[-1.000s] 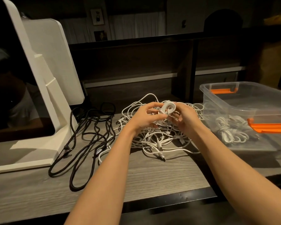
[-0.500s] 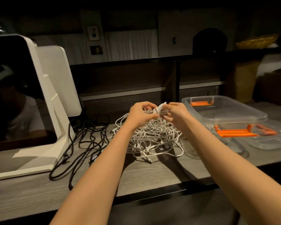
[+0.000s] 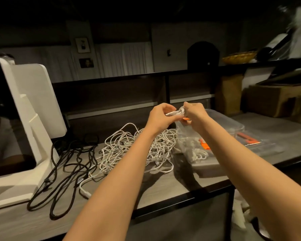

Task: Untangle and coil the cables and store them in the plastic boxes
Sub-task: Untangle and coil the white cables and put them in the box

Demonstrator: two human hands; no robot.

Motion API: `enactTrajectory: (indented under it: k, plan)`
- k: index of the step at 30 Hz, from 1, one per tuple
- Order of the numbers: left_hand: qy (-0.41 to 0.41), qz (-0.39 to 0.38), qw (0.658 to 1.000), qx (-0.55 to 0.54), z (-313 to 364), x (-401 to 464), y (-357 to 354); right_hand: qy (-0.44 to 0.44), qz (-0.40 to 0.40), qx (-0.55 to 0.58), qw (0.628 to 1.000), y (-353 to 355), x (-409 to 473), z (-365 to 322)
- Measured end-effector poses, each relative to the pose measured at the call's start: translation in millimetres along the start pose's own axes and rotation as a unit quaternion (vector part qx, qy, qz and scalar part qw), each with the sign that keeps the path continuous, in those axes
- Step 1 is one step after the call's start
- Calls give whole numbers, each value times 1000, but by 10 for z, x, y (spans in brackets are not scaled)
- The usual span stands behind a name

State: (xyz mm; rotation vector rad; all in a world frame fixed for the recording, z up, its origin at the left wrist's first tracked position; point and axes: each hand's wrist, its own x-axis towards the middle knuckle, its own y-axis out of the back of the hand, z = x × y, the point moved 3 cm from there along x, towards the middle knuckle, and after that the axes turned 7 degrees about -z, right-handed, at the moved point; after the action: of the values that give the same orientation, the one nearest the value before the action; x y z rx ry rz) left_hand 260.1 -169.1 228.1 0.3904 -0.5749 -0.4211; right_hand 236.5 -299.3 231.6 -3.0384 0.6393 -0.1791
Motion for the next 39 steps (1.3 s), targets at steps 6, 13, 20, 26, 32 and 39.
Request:
enactTrajectory:
  k: [6, 13, 20, 26, 32, 39]
  plan:
    - [27, -27, 999, -3, -18, 167, -311, -4, -11, -152, 988, 437, 153, 65]
    - [75, -31, 997, 21, -156, 267, -414, -10, -76, -408, 910, 407, 264, 97]
    - [78, -2, 997, 14, -155, 191, -272, 54, -90, -335, 936, 256, 194, 59]
    - [113, -10, 993, 26, -108, 38, -36, 73, -128, -329, 933, -14, 60, 3]
    - [155, -15, 986, 55, -126, -153, 274, 75, -147, -340, 926, -297, -50, -47]
    - [216, -38, 975, 25, -282, -348, 488, 57, -199, -398, 894, -681, -92, 74]
